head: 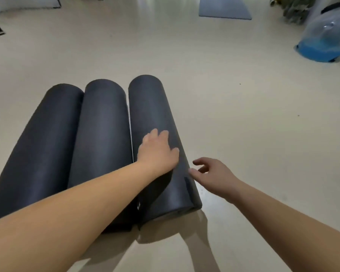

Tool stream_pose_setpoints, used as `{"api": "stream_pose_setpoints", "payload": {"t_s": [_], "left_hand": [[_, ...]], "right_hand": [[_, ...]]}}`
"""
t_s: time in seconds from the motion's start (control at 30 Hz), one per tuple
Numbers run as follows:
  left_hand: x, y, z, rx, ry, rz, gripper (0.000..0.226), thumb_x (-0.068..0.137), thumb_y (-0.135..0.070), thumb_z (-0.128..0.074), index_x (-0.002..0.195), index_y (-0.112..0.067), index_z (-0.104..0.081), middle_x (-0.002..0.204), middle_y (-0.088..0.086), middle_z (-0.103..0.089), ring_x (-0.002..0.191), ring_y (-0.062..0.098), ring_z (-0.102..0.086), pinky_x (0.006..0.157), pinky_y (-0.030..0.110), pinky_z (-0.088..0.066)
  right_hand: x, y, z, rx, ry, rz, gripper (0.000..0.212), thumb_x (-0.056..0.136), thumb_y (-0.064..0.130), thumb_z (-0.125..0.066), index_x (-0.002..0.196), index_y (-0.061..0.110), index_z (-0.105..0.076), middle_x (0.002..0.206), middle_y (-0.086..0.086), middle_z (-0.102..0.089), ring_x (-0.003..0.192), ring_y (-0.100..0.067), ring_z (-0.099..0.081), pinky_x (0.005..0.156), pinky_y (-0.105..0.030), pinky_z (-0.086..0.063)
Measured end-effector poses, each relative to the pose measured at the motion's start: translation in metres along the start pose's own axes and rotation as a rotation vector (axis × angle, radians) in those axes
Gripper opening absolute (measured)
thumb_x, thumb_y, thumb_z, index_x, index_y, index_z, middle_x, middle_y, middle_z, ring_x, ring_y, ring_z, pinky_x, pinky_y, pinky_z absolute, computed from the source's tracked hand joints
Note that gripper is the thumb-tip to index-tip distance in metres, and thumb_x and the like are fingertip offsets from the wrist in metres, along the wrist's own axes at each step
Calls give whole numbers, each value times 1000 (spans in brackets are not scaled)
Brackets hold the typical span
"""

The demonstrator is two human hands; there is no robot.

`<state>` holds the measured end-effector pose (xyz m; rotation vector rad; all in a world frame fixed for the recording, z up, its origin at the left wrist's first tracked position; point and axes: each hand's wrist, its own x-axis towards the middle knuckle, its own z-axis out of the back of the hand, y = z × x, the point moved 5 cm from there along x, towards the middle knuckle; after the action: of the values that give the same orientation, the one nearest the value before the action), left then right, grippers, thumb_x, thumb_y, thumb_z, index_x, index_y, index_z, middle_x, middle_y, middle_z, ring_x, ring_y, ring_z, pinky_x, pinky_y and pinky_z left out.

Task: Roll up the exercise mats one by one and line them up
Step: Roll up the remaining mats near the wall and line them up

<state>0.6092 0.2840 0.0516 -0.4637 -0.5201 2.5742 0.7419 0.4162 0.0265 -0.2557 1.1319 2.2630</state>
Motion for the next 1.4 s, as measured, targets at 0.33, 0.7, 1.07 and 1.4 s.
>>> {"api": "stream_pose_setpoints", "payload": {"t_s": [0.33,0.7,1.07,1.4], "left_hand": [[5,40,-40,-218,20,240,75,102,-58,-44,165,-25,-20,155,11,-39,138,35,-46,107,46,-45],[30,8,-110,-990,247,359,116,53,-78,-85,150,-25,-49,144,3,-63,119,29,-69,98,44,-57],[35,-74,-136,-800,282,101,108,57,-56,-98,148,-34,-42,141,-10,-52,122,15,-60,106,40,-53],[-34,-239,-177,467,234,-854,113,75,-56,-83,160,-32,-13,160,11,-27,146,37,-27,112,61,-31]], "right_hand": [[22,8,-23,-109,-54,118,87,79,76,-66,155,51,-30,140,14,-42,120,-5,-53,99,-32,-50],[56,-58,55,9,16,-89,129,47,84,-86,154,61,-18,139,11,-52,116,-11,-64,97,-38,-58],[-13,-135,73,421,4,-309,90,82,53,-82,149,39,-24,112,4,-70,82,1,-74,60,-17,-54],[-76,-165,179,-559,-134,-303,36,83,60,-64,75,25,-64,72,7,-70,72,-11,-68,62,-34,-56]]}}
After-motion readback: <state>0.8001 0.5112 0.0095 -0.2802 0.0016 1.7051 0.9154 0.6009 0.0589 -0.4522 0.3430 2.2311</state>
